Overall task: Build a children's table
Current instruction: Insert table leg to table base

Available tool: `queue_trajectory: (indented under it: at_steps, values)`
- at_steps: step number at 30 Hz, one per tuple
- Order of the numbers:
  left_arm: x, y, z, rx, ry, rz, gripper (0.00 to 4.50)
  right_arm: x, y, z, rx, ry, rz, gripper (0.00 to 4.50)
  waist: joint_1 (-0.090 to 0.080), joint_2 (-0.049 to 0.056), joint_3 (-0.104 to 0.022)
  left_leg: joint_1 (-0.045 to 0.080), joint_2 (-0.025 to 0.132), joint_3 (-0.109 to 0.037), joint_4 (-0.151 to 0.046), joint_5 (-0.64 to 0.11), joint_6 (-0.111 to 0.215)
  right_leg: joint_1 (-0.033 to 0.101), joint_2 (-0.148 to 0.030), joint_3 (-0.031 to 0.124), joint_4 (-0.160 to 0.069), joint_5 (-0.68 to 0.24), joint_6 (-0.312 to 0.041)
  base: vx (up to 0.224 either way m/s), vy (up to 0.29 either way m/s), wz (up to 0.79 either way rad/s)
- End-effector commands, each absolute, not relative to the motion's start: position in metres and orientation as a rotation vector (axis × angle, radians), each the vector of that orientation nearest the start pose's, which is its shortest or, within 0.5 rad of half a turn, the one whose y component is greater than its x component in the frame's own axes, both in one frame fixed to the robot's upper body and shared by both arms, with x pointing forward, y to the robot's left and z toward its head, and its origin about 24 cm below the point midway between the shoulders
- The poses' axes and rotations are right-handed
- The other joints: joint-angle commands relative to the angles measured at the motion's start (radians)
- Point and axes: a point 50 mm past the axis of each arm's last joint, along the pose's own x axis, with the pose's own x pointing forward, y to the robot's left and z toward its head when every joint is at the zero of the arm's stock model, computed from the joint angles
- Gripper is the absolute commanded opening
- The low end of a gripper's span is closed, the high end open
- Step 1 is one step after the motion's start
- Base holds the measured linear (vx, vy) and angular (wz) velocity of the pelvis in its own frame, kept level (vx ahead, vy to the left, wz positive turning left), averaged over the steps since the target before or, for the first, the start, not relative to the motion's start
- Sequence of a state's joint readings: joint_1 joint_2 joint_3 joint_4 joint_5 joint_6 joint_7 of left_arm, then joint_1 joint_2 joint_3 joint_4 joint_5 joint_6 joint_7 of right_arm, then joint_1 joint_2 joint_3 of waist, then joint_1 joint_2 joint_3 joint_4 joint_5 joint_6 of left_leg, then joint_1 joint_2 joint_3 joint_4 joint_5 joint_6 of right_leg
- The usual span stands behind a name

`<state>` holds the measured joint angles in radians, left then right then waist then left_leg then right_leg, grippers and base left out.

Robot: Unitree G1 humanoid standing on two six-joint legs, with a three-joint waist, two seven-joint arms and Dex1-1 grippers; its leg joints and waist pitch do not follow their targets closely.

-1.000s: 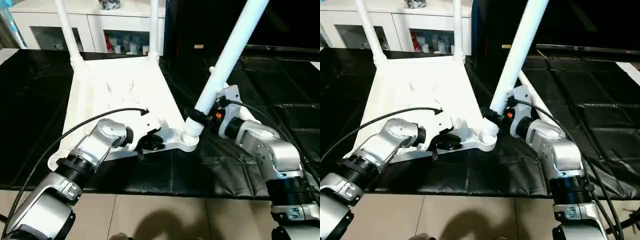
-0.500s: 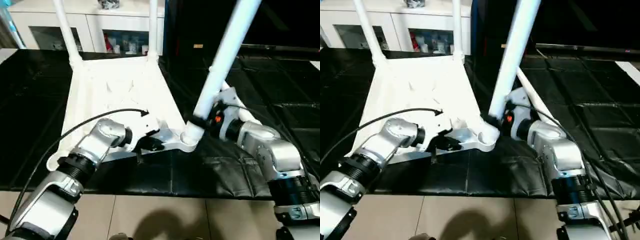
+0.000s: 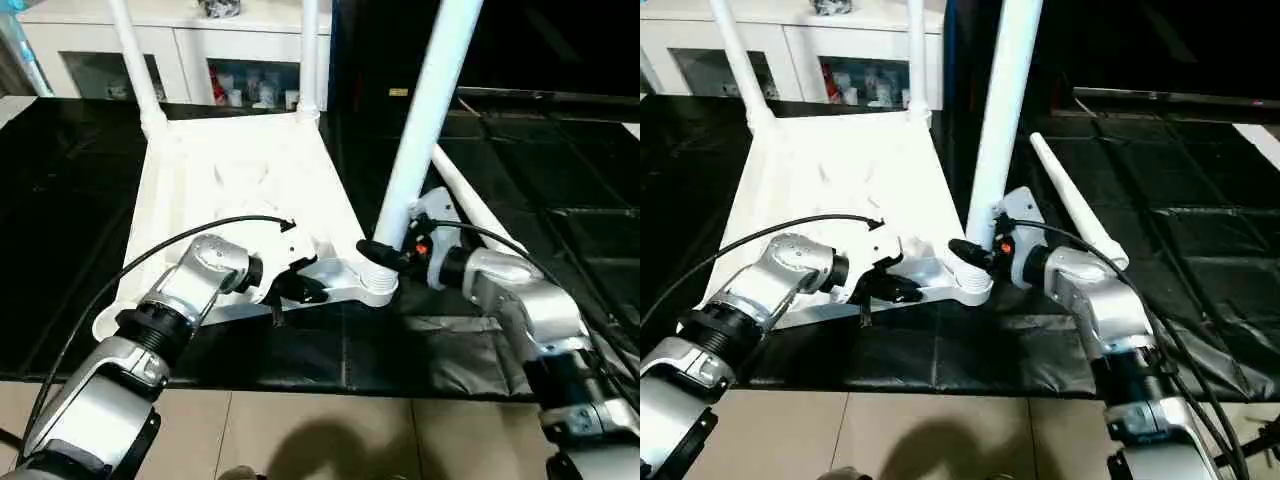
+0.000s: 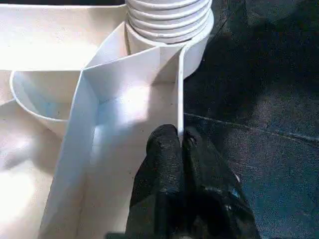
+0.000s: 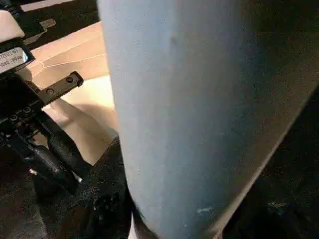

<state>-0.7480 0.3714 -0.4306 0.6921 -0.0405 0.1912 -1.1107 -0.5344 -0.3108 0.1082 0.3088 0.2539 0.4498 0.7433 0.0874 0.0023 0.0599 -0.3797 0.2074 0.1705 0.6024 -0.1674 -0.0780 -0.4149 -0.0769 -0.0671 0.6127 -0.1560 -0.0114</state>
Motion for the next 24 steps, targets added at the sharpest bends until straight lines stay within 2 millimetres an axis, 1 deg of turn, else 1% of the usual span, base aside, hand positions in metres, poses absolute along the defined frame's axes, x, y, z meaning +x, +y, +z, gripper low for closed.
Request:
queue_trajectory:
  at_steps: [1,2,3,4,5,7,8,9,10,11,12,13,14,15,16,17,18,19,20,21,22,23,24]
  values:
    - [0.339,0.115,0.071,0.451,0.496,-1.306,0.0,0.329,-0.134,0.077,-0.036,0.347,0.852,1.9,0.0,0.0,-0.078,0.017,0.013,0.0,-0.07,-0.231,-0.014,0.059,-0.057,0.039,-0.075,-0.279,-0.183,0.0,0.0,0.0]
    - [0.338,0.114,0.071,0.447,0.495,-1.321,0.0,0.329,-0.136,0.073,0.005,0.36,0.852,1.9,0.0,0.003,-0.078,0.017,0.013,0.0,-0.07,-0.232,-0.013,0.059,-0.057,0.039,-0.074,-0.273,-0.188,0.0,0.0,0.0]
    - [0.338,0.114,0.072,0.446,0.495,-1.323,0.0,0.329,-0.136,0.073,0.017,0.361,0.853,1.9,0.0,0.002,-0.078,0.017,0.013,0.0,-0.07,-0.232,-0.012,0.059,-0.056,0.039,-0.074,-0.269,-0.189,0.0,0.0,0.0]
    - [0.338,0.114,0.072,0.443,0.494,-1.33,0.0,0.328,-0.137,0.07,0.072,0.364,0.856,1.9,0.0,0.001,-0.08,0.016,0.012,0.001,-0.069,-0.227,-0.008,0.061,-0.057,0.04,-0.073,-0.255,-0.193,0.0,0.0,0.0]
    - [0.338,0.114,0.073,0.437,0.493,-1.331,0.0,0.328,-0.138,0.069,0.112,0.364,0.851,1.9,0.001,0.008,-0.081,0.015,0.013,-0.002,-0.069,-0.219,-0.008,0.062,-0.057,0.039,-0.07,-0.242,-0.199,0.0,0.0,0.0]
    - [0.338,0.114,0.074,0.433,0.491,-1.331,0.0,0.328,-0.139,0.068,0.137,0.363,0.846,1.9,0.0,0.005,-0.082,0.015,0.012,0.0,-0.069,-0.217,-0.005,0.063,-0.056,0.038,-0.07,-0.221,-0.209,0.0,0.0,0.0]
    - [0.339,0.113,0.075,0.421,0.488,-1.328,0.0,0.328,-0.143,0.066,0.194,0.36,0.828,1.9,-0.001,0.005,-0.082,0.016,0.013,0.0,-0.069,-0.215,-0.004,0.062,-0.056,0.038,-0.069,-0.21,-0.216,0.0,0.0,0.0]
    - [0.339,0.113,0.075,0.421,0.488,-1.328,0.0,0.328,-0.143,0.066,0.194,0.36,0.828,1.9,-0.001,0.006,-0.082,0.016,0.013,0.0,-0.069,-0.216,-0.004,0.062,-0.056,0.038,-0.068,-0.207,-0.219,0.0,0.0,0.0]
    - [0.34,0.113,0.077,0.409,0.485,-1.318,0.0,0.326,-0.148,0.06,0.248,0.363,0.798,1.9,-0.001,0.012,-0.082,0.017,0.013,0.001,-0.069,-0.222,-0.005,0.061,-0.055,0.038,-0.071,-0.202,-0.222,0.0,0.0,0.0]
    - [0.341,0.114,0.077,0.405,0.484,-1.314,0.0,0.324,-0.15,0.057,0.27,0.365,0.788,1.9,0.002,0.023,-0.082,0.018,0.012,-0.001,-0.068,-0.232,-0.008,0.061,-0.056,0.037,-0.069,-0.202,-0.227,0.0,0.0,0.0]
    - [0.342,0.114,0.078,0.401,0.483,-1.305,0.0,0.321,-0.152,0.052,0.285,0.367,0.777,1.9,0.001,0.018,-0.08,0.018,0.012,0.001,-0.069,-0.239,-0.007,0.061,-0.055,0.037,-0.074,-0.208,-0.224,0.0,0.0,0.0]
    - [0.343,0.114,0.078,0.398,0.482,-1.297,0.0,0.318,-0.154,0.047,0.297,0.368,0.768,1.9,0.002,0.015,-0.082,0.019,0.012,0.0,-0.07,-0.244,-0.007,0.063,-0.056,0.037,-0.072,-0.207,-0.227,0.0,0.0,0.0]
    - [0.345,0.114,0.079,0.389,0.478,-1.284,0.0,0.314,-0.155,0.043,0.299,0.37,0.759,1.9,0.005,0.035,-0.083,0.021,0.013,-0.003,-0.069,-0.249,-0.011,0.061,-0.057,0.036,-0.07,-0.208,-0.228,0.0,0.0,0.0]
    - [0.345,0.115,0.079,0.385,0.476,-1.278,0.0,0.313,-0.155,0.041,0.3,0.371,0.756,1.9,0.001,0.027,-0.08,0.02,0.013,0.0,-0.071,-0.257,-0.008,0.06,-0.054,0.036,-0.078,-0.21,-0.225,0.0,0.0,0.0]
    - [0.345,0.115,0.079,0.385,0.475,-1.277,0.0,0.312,-0.155,0.041,0.3,0.371,0.755,1.9,0.002,0.021,-0.081,0.019,0.011,-0.002,-0.072,-0.262,-0.009,0.065,-0.054,0.035,-0.075,-0.213,-0.227,0.0,0.0,0.0]
    - [0.349,0.114,0.081,0.373,0.463,-1.249,0.0,0.304,-0.157,0.032,0.306,0.366,0.735,1.9,0.003,0.039,-0.081,0.021,0.011,-0.003,-0.071,-0.271,-0.01,0.062,-0.055,0.035,-0.076,-0.222,-0.224,0.0,0.0,0.0]
    - [0.349,0.114,0.081,0.373,0.463,-1.249,0.0,0.304,-0.157,0.032,0.306,0.366,0.735,1.9,0.002,0.031,-0.079,0.023,0.01,-0.002,-0.073,-0.289,-0.009,0.062,-0.054,0.034,-0.082,-0.246,-0.218,0.0,0.0,0.0]
    - [0.35,0.114,0.082,0.372,0.459,-1.239,0.0,0.3,-0.157,0.029,0.301,0.362,0.732,1.9,0.001,0.03,-0.077,0.022,0.009,-0.002,-0.074,-0.298,-0.009,0.063,-0.054,0.034,-0.083,-0.269,-0.214,0.0,0.0,0.0]
    - [0.352,0.114,0.083,0.371,0.458,-1.228,0.0,0.292,-0.157,0.024,0.273,0.36,0.728,1.9,0.005,0.059,-0.075,0.028,0.008,-0.005,-0.074,-0.325,-0.014,0.059,-0.057,0.033,-0.087,-0.319,-0.204,0.0,0.0,0.0]
    - [0.352,0.114,0.083,0.371,0.458,-1.228,0.0,0.292,-0.157,0.024,0.273,0.36,0.728,1.9,0.001,0.046,-0.072,0.032,0.01,-0.001,-0.076,-0.345,-0.011,0.055,-0.053,0.032,-0.1,-0.344,-0.194,0.0,0.0,0.0]
    - [0.352,0.114,0.083,0.371,0.459,-1.226,0.0,0.289,-0.158,0.023,0.251,0.359,0.728,1.9,0.001,0.038,-0.071,0.034,0.006,-0.004,-0.077,-0.359,-0.01,0.061,-0.053,0.03,-0.099,-0.385,-0.186,0.0,0.0,0.0]
    - [0.353,0.114,0.083,0.371,0.46,-1.224,0.0,0.286,-0.158,0.021,0.216,0.361,0.728,1.9,0.002,0.049,-0.074,0.031,0.005,-0.006,-0.076,-0.342,-0.007,0.063,-0.057,0.032,-0.097,-0.397,-0.178,0.0,0.0,0.0]
    - [0.354,0.114,0.082,0.374,0.46,-1.213,0.0,0.281,-0.158,0.02,0.095,0.368,0.747,1.9,0.003,0.047,-0.074,0.03,0.006,-0.004,-0.077,-0.332,-0.003,0.062,-0.056,0.032,-0.101,-0.398,-0.173,0.0,0.0,0.0]
